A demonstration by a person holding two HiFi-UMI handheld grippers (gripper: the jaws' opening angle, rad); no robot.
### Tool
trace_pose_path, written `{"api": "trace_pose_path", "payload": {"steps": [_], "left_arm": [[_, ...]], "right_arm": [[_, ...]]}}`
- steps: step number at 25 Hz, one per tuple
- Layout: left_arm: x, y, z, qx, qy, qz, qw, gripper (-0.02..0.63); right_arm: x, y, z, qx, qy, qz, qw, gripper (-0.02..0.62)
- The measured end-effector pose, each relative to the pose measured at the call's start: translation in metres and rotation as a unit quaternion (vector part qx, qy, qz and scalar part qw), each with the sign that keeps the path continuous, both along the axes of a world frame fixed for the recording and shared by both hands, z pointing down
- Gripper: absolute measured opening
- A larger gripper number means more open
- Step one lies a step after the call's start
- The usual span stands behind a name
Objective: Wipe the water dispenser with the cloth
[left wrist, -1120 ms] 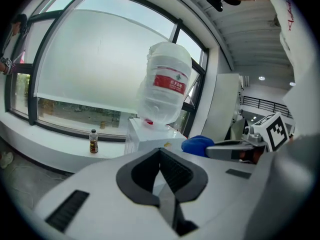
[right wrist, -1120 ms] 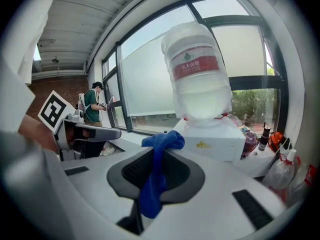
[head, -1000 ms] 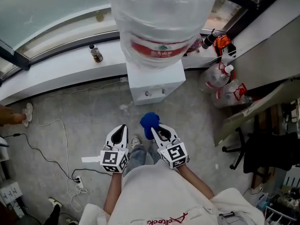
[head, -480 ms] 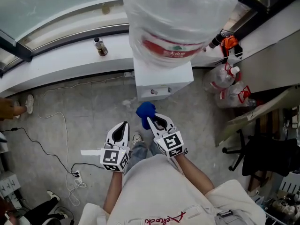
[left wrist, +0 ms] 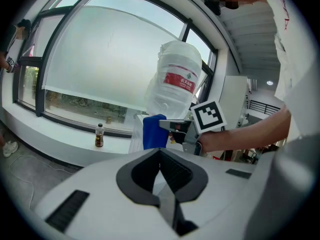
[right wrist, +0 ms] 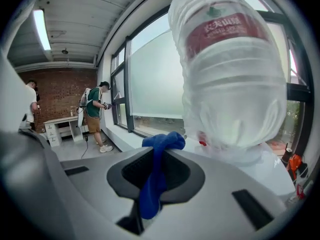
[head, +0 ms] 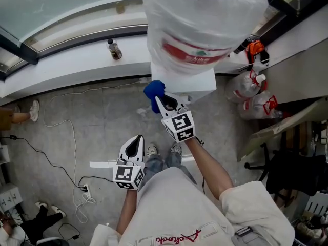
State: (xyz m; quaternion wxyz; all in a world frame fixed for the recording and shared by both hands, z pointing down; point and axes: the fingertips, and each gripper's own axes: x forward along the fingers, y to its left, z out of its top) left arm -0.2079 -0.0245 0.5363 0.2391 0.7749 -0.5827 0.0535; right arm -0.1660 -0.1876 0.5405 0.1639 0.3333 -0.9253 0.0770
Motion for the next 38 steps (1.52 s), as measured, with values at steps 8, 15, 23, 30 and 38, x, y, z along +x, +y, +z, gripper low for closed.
{"api": "trace_pose_path", "payload": {"steps": [8, 15, 23, 30, 38], "left_arm": [[0.001, 0.000, -0.003, 0.002, -0.002, -0.003, 1.0000, 0.012], [0.011, -0.004, -0.003, 0.001, -0.004, 0.009, 1.0000, 0.012], [0.036, -0.017, -0.005, 0.008, -0.006, 0.039, 0.9992, 0.012], [0.068, -0.028, -0.006, 0.008, -0.003, 0.069, 0.9976, 0.012], [0.089, -0.035, -0.004, 0.004, -0.003, 0.082, 0.9966, 0.012]], "right_arm": [[-0.007, -0.028, 0.006, -0.006, 0.013, 0.007, 1.000, 0.053], [0.028, -0.039, 0.016, -0.020, 0.019, 0.038, 0.999, 0.053], [0.088, -0.047, 0.021, -0.021, 0.028, 0.082, 0.996, 0.054], [0.159, -0.061, 0.024, -0.022, 0.036, 0.136, 0.990, 0.053], [0.244, -0.083, 0.029, -0.021, 0.049, 0.201, 0.978, 0.054]]}}
